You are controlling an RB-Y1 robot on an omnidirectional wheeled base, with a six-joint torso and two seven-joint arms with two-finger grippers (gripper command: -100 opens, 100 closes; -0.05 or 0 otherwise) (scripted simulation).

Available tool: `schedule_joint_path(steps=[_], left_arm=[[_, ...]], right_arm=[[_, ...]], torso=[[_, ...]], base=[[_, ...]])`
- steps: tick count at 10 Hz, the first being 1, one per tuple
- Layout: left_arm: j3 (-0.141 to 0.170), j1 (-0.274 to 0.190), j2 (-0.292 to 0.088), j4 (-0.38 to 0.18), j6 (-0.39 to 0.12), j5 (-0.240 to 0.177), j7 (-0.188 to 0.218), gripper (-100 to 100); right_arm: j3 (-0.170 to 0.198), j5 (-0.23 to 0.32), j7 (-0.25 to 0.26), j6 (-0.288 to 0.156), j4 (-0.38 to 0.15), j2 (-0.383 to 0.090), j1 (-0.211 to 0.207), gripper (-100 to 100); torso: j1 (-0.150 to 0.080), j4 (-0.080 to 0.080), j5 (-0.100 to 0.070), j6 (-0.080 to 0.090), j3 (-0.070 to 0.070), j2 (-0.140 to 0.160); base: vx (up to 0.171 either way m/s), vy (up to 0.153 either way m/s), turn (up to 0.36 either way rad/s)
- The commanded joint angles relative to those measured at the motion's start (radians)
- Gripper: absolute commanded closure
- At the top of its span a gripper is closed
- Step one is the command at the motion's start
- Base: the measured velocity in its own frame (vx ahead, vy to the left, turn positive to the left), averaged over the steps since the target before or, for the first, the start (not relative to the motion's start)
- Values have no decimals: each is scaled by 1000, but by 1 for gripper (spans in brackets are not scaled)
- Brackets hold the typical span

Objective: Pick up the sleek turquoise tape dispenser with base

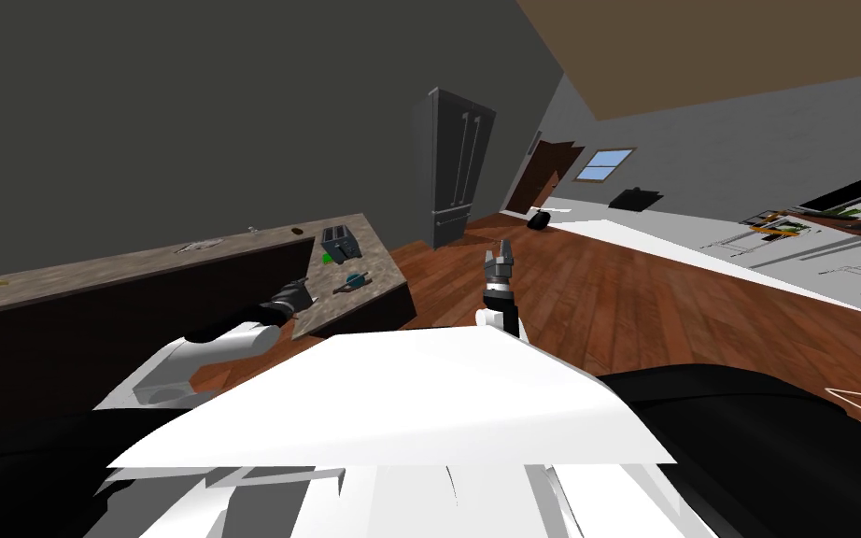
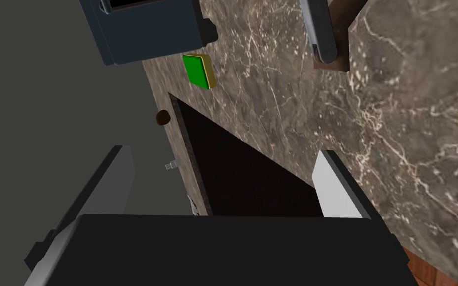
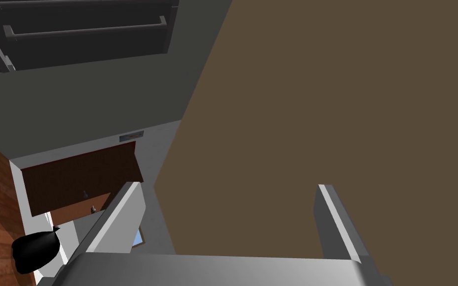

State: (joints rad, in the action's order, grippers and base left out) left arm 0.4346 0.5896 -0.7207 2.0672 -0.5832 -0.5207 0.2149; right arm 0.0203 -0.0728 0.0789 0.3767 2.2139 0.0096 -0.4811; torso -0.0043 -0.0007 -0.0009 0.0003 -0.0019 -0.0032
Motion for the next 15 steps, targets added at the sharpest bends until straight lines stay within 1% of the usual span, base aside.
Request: schedule_joint_path(steps=[1, 2, 3, 4, 5, 6, 7, 8, 9, 10, 12, 13, 15], left_arm=[[10, 2, -6, 4, -46, -8, 9, -100], [30, 10, -30, -13, -74, -41, 23, -100], [30, 10, -30, -13, -95, -41, 23, -100], [48, 17, -53, -31, -128, -74, 37, -100], [48, 17, -53, -31, -142, -74, 37, -100], [66, 25, -73, -48, -185, -105, 51, -100], [82, 32, -92, -66, -212, -136, 67, -100], [82, 32, -92, -66, -230, -136, 67, -100], [98, 39, -109, -84, -263, -166, 82, -100], [98, 39, -109, -84, -270, -166, 82, -100], [124, 52, -139, -120, -337, -222, 113, -100], [124, 52, -139, -120, -344, -222, 113, -100], [147, 65, -164, -155, -407, -273, 143, -100]], right_arm=[[0, 0, 0, 0, 0, 0, 0, 0], [0, 0, 0, 0, 0, 0, 0, 0], [0, 0, 0, 0, 0, 0, 0, 0], [0, 0, 0, 0, 0, 0, 0, 0], [0, 0, 0, 0, 0, 0, 0, 0], [0, 0, 0, 0, 0, 0, 0, 0], [0, 0, 0, 0, 0, 0, 0, 0], [0, 0, 0, 0, 0, 0, 0, 0], [0, 0, 0, 0, 0, 0, 0, 0], [0, 0, 0, 0, 0, 0, 0, 0], [0, 0, 0, 0, 0, 0, 0, 0], [0, 0, 0, 0, 0, 0, 0, 0], [0, 0, 0, 0, 0, 0, 0, 0]], torso=[[0, 0, 0, 0, 0, 0], [0, 0, 0, 0, 0, 0], [1, 0, 0, 0, 0, -1], [1, 0, 0, 0, 0, 0], [0, 0, 0, 0, 0, -1], [1, 0, 0, 0, 0, 0], [1, 0, 0, 0, -1, -1], [-1, -1, 0, 0, -2, -3], [0, -1, 0, 0, -1, -2], [1, 0, 0, 0, -1, -2], [1, 0, 0, 0, -1, -1], [-1, 0, 0, 0, -1, -2], [1, 0, 0, 0, -1, -2]], base=[[52, -60, -14], [62, -57, -50], [50, -47, -21], [59, -63, -43], [55, -49, -29], [69, -55, -57], [98, -88, -91], [75, -66, -27], [76, -49, -63], [63, -36, -31], [73, -70, -82], [73, -56, -29], [95, -55, -69]])
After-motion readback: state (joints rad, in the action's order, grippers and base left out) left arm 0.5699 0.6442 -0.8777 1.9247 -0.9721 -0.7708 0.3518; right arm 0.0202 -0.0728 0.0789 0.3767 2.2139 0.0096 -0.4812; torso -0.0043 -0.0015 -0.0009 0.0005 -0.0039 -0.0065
